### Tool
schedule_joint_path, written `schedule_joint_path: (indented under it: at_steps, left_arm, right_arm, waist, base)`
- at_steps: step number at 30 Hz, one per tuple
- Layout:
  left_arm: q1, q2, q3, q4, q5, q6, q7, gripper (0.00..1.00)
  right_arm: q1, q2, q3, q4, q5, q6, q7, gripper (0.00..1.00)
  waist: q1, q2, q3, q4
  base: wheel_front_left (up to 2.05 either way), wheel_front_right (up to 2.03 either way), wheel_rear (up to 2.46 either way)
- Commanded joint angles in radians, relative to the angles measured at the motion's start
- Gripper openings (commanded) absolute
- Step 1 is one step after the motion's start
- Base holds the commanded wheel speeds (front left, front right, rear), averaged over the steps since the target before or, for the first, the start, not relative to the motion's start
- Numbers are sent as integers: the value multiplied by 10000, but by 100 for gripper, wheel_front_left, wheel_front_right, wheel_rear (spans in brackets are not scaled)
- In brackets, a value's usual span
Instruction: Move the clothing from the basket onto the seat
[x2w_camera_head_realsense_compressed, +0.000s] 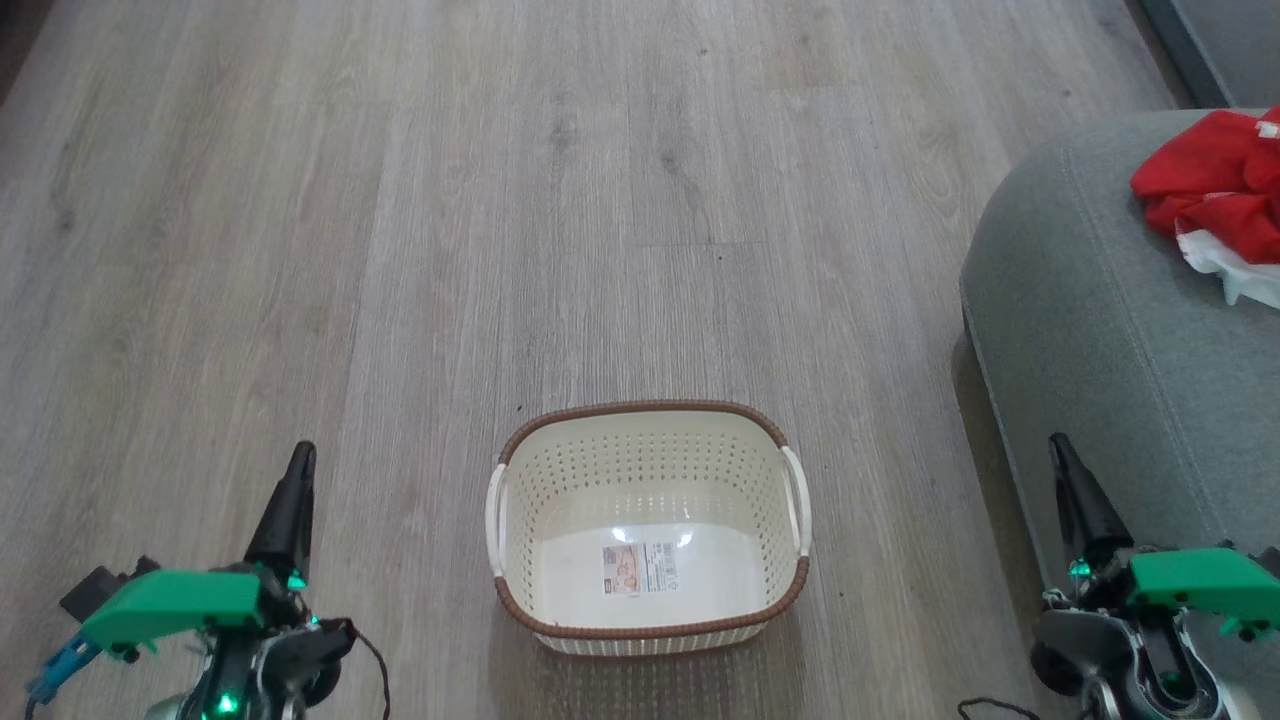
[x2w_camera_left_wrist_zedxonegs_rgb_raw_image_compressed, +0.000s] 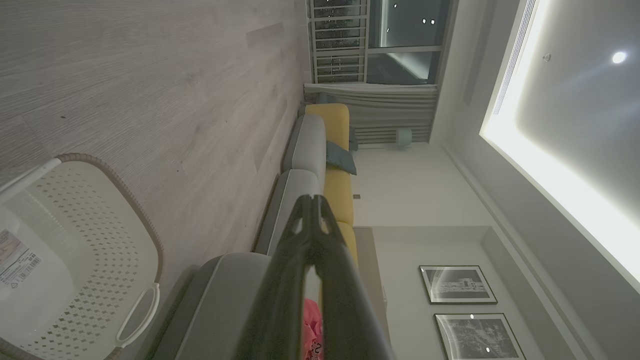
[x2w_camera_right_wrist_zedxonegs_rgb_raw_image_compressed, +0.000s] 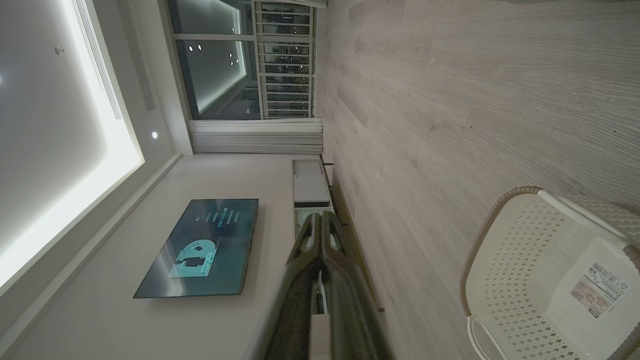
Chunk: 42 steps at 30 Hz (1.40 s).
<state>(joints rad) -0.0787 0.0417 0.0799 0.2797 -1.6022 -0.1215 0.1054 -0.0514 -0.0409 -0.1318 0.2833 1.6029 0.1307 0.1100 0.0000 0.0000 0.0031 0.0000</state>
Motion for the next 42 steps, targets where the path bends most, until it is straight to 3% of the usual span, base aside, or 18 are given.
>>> schedule_joint_path:
  at_steps: [1, 42]
  left_arm:
    - [-294, 85, 340, -344, -64, -92, 79, 0]
    - [-294, 85, 339, -345, -65, -92, 78, 0]
  right_arm:
    - [-565, -93, 181, -385, 57, 0, 32, 0]
    - [-565, -93, 181, -385, 58, 0, 32, 0]
  waist:
    - [0, 0, 0, 0]
    - [0, 0, 0, 0]
  base:
    - [0, 0, 0]
    - [0, 0, 0]
